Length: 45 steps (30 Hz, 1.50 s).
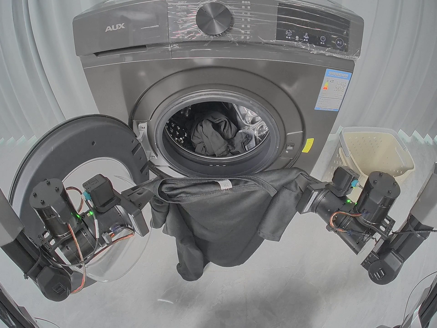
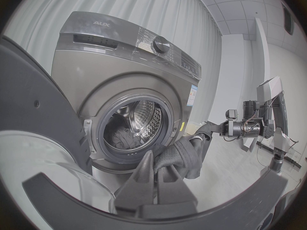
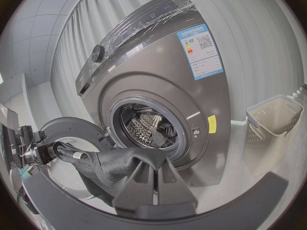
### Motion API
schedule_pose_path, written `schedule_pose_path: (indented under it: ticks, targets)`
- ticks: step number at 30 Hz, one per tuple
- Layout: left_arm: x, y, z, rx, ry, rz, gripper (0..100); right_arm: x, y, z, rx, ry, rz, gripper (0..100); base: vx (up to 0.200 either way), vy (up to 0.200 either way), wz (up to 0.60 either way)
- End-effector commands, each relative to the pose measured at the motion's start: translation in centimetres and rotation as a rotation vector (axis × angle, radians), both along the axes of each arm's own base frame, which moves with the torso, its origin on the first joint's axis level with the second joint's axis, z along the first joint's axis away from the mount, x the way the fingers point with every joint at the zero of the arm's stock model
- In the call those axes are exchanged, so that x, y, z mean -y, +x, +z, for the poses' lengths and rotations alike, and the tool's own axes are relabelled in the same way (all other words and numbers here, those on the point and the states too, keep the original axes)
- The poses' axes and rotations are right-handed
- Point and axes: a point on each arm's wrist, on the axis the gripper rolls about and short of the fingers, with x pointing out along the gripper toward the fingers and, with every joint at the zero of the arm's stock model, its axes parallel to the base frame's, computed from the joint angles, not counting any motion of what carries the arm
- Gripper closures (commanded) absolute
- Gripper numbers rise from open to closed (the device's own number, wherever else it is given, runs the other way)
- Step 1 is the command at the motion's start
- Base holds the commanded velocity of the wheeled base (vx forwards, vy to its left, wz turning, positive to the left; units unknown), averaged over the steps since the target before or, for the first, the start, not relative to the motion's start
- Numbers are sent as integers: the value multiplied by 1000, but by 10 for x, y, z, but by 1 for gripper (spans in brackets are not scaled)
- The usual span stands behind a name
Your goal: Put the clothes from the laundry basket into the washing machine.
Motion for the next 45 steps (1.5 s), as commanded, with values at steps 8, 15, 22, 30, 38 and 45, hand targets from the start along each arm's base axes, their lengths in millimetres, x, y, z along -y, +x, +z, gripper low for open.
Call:
schedule_pose_path:
  ticks: [8, 15, 22, 30, 38, 45]
  targets:
    - [-7, 2, 10, 41, -15, 30, 100, 4, 6, 10, 32, 32, -22, 100, 0, 0, 0]
    - [-8, 1, 10, 43, -15, 32, 100, 7, -4, 38, 117, 82, -16, 100, 0, 0, 0]
    - [-7, 5, 17, 72, -30, 35, 100, 11, -5, 45, 141, 91, -27, 100, 0, 0, 0]
    - [-6, 5, 32, 127, -59, 35, 100, 12, -6, 52, 162, 104, -30, 100, 0, 0, 0]
    - [-6, 8, 39, 151, -78, 42, 100, 14, -9, 63, 196, 124, -36, 100, 0, 0, 0]
    - [-6, 8, 42, 164, -83, 42, 100, 15, -10, 65, 203, 127, -35, 100, 0, 0, 0]
